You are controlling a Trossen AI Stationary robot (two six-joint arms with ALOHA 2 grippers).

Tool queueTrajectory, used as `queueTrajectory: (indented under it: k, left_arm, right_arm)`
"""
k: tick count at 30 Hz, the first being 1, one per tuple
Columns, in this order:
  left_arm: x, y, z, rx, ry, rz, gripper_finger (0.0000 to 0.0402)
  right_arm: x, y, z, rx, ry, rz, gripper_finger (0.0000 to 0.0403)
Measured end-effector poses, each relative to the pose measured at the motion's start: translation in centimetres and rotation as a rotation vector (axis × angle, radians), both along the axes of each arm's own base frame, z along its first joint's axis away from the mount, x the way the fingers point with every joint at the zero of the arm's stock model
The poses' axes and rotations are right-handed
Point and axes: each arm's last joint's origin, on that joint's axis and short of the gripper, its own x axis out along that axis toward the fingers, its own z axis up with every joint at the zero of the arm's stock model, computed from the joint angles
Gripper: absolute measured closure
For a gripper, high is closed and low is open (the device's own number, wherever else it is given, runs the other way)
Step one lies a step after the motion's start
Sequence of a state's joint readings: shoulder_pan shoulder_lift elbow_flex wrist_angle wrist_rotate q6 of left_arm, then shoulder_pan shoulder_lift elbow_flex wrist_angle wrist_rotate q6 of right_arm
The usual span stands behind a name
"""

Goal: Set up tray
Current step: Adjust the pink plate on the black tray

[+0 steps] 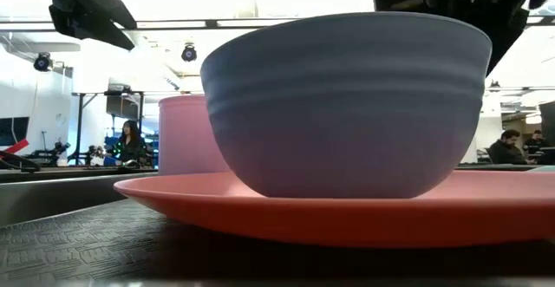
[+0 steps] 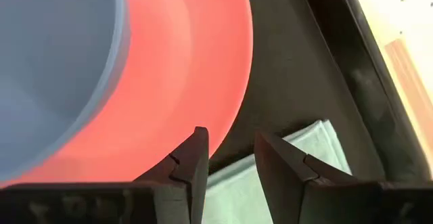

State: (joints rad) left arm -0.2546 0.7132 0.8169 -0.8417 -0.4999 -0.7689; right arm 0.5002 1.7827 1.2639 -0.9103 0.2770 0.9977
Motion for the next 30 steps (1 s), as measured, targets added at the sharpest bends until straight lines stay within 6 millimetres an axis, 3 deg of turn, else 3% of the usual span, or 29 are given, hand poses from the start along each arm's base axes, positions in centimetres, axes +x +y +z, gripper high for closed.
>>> queueTrajectory:
  k: [7, 14, 19, 24, 30]
  left_arm:
    - [0.0, -0.1, 0.0, -0.017, 0.004, -0.018, 0.0199]
    - [-0.3, -0.4, -1.3, -0.138, 0.118, -0.09, 0.0199]
    - [-0.2, -1.3, -2.0, -0.132, 0.177, -0.18, 0.0199]
    - [0.5, -3.7, -2.6, -0.032, 0.246, -0.395, 0.0223]
    - [2.9, -8.4, -4.8, 0.014, 0.31, -0.559, 0.0291]
  right_arm:
    - [1.2, -3.3, 0.6, 0.022, -0.041, -0.191, 0.0309]
    - [2.3, -7.3, 1.7, -0.006, -0.065, -0.207, 0.0319]
    - [3.9, -10.3, 2.0, 0.06, -0.12, -0.194, 0.032]
    - [4.8, -12.9, 2.8, 0.052, -0.157, -0.186, 0.0328]
    - [5.3, -15.3, 4.3, -0.004, -0.174, -0.083, 0.0333]
